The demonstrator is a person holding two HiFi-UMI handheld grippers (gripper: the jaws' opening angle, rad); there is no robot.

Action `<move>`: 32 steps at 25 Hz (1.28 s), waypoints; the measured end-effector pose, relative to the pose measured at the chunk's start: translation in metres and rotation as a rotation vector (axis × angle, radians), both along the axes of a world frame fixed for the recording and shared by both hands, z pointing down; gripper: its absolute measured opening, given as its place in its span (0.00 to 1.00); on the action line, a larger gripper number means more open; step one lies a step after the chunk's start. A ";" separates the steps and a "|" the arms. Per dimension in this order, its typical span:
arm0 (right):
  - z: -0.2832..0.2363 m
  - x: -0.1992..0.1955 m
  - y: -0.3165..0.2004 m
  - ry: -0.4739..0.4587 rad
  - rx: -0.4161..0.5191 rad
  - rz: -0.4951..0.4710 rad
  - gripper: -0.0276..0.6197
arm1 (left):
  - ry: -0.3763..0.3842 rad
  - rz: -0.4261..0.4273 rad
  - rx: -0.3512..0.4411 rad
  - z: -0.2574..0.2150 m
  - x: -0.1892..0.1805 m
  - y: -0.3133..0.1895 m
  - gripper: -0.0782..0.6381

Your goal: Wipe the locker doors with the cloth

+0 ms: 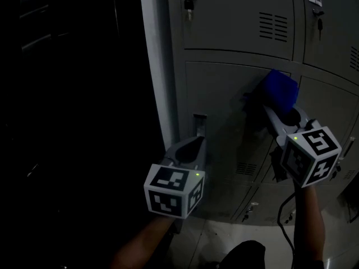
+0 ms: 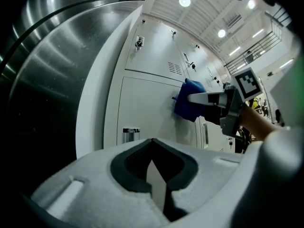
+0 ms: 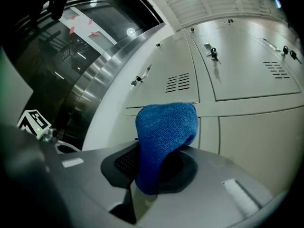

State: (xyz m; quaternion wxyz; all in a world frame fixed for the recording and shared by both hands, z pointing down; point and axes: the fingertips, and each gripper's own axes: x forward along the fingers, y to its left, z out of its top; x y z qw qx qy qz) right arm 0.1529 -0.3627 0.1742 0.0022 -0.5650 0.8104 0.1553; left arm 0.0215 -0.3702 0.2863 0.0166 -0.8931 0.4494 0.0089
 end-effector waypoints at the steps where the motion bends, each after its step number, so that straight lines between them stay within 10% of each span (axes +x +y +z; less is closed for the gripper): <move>1: 0.004 -0.012 0.003 0.002 -0.006 -0.028 0.15 | -0.002 -0.003 0.003 0.001 -0.002 0.001 0.11; 15: 0.073 -0.163 -0.048 0.072 -0.092 -0.263 0.15 | -0.020 -0.056 0.026 0.020 -0.024 0.013 0.12; 32: 0.096 -0.069 -0.029 0.076 -0.116 -0.069 0.15 | -0.005 0.003 0.049 0.019 -0.001 0.019 0.12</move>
